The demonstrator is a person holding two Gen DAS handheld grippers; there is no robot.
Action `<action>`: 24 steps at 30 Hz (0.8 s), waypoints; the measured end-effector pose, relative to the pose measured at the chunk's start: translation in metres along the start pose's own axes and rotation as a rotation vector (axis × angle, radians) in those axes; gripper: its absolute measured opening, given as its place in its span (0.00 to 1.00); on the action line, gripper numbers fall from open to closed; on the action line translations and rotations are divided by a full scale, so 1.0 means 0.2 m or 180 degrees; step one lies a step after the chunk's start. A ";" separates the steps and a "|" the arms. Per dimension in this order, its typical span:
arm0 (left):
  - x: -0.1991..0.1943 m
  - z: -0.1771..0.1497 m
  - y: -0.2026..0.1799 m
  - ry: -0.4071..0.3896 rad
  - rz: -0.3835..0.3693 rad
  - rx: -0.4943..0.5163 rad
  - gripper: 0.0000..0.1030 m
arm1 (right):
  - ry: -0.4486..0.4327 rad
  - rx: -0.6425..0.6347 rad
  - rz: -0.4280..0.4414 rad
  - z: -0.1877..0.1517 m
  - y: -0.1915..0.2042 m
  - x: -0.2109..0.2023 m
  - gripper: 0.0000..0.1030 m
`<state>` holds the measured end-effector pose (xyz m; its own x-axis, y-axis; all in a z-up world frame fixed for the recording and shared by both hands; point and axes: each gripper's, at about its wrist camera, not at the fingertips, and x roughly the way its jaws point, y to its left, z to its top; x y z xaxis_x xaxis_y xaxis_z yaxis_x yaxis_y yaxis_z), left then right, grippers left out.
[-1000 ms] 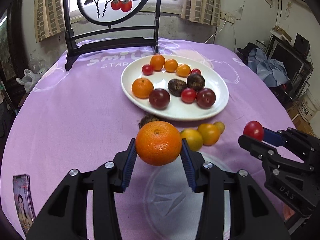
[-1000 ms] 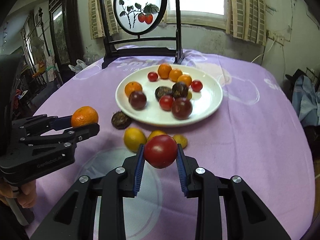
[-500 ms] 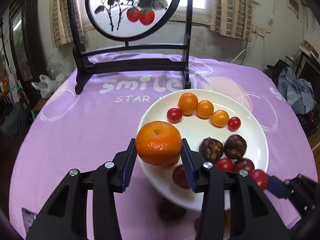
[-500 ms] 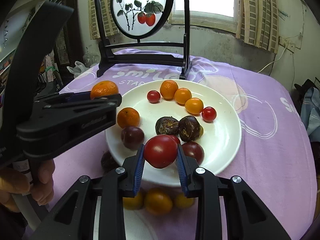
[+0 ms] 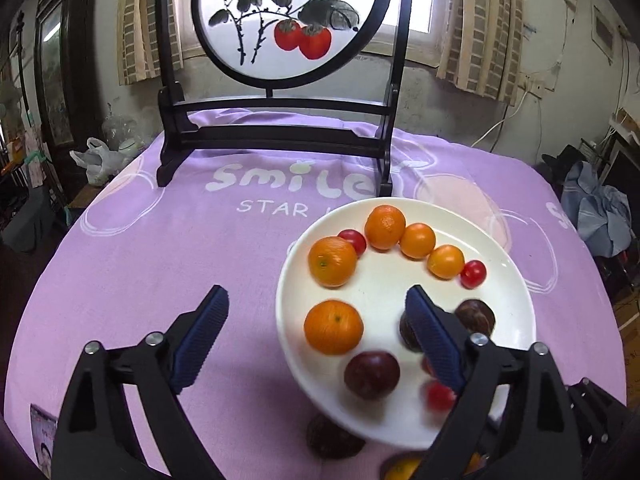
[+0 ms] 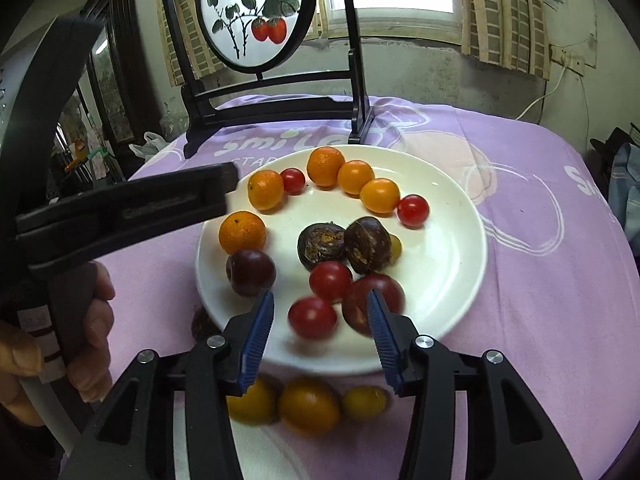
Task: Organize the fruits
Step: 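Carry a red tomato to the plate with right tool while left tool carries an orange, then withdraw both open tools back to the remaining fruit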
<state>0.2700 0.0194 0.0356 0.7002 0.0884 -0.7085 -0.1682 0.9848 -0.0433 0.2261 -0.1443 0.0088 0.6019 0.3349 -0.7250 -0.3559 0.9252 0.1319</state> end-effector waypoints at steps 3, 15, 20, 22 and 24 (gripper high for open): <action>-0.10 -0.09 0.04 -0.0027 -0.0075 0.0005 0.90 | -0.0048 0.0055 -0.0048 -0.05 -0.06 -0.10 0.52; -0.20 -0.53 0.16 0.0322 -0.0044 0.0037 0.92 | 0.0094 0.0070 -0.0225 -0.35 -0.15 -0.25 0.52; -0.13 -0.60 0.21 0.0463 0.0017 -0.0076 0.92 | 0.0248 -0.0242 -0.0363 -0.43 -0.03 -0.18 0.52; -0.12 -0.61 0.23 0.0458 -0.0007 -0.0075 0.92 | 0.0331 -0.0394 -0.0529 -0.44 0.01 -0.13 0.52; -0.11 -0.62 0.24 0.0461 -0.0034 -0.0045 0.92 | 0.0420 -0.0421 -0.0615 -0.45 0.01 -0.08 0.51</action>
<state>0.1608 0.0456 -0.0373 0.5946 0.0545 -0.8022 -0.1717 0.9833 -0.0605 0.1512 -0.1636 -0.0391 0.5723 0.1202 -0.8112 -0.3391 0.9354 -0.1006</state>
